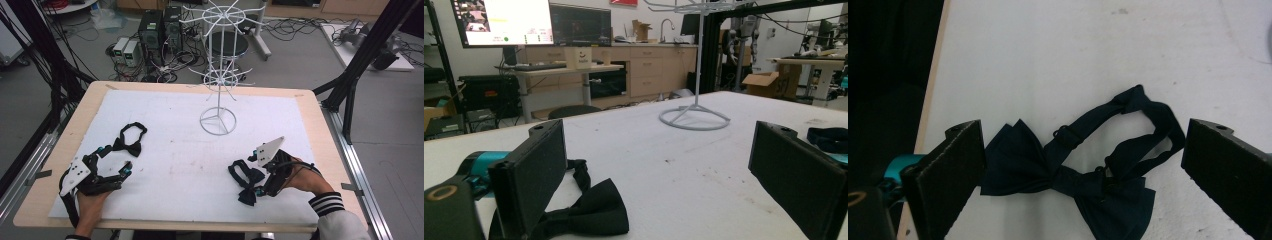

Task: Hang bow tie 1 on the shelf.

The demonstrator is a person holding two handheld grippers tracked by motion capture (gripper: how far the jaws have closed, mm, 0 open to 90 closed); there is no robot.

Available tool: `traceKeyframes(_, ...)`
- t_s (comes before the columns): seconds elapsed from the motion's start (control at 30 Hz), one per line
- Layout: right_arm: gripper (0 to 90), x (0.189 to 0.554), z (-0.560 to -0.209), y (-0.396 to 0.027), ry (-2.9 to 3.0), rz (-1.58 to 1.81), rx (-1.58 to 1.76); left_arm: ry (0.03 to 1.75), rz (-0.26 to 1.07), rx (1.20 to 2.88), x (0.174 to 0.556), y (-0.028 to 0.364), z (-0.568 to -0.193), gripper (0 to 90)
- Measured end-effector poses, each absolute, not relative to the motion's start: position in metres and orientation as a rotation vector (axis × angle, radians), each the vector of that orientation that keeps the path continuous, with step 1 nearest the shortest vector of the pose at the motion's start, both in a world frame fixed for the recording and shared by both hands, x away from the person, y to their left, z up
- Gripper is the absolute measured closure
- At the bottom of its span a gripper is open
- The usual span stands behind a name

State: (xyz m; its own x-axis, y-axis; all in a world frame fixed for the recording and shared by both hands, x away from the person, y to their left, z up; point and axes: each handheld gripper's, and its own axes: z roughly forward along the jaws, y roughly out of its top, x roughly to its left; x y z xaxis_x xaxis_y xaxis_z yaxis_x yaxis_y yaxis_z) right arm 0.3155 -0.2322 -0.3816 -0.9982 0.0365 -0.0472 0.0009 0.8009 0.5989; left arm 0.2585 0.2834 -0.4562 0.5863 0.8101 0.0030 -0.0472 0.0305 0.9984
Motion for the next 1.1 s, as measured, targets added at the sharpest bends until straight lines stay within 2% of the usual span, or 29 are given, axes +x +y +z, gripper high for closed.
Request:
traceKeyframes(0.47,7.0,0.314,-0.393,-0.219,3.016,0.768,-0.111,0.71,0.753,1.392,0.259,0.283,-0.456,9.0)
traceKeyframes(0.57,17.4,0.315,-0.395,-0.218,3.034,0.739,-0.138,0.711,0.754,1.391,0.259,0.283,-0.456,9.0)
traceKeyframes(0.8,18.0,0.316,-0.399,-0.216,3.043,0.704,-0.154,0.71,0.753,1.391,0.259,0.283,-0.456,9.0)
traceKeyframes(1.1,26.6,0.315,-0.403,-0.216,3.068,0.616,-0.209,0.71,0.752,1.391,0.259,0.283,-0.456,9.0)
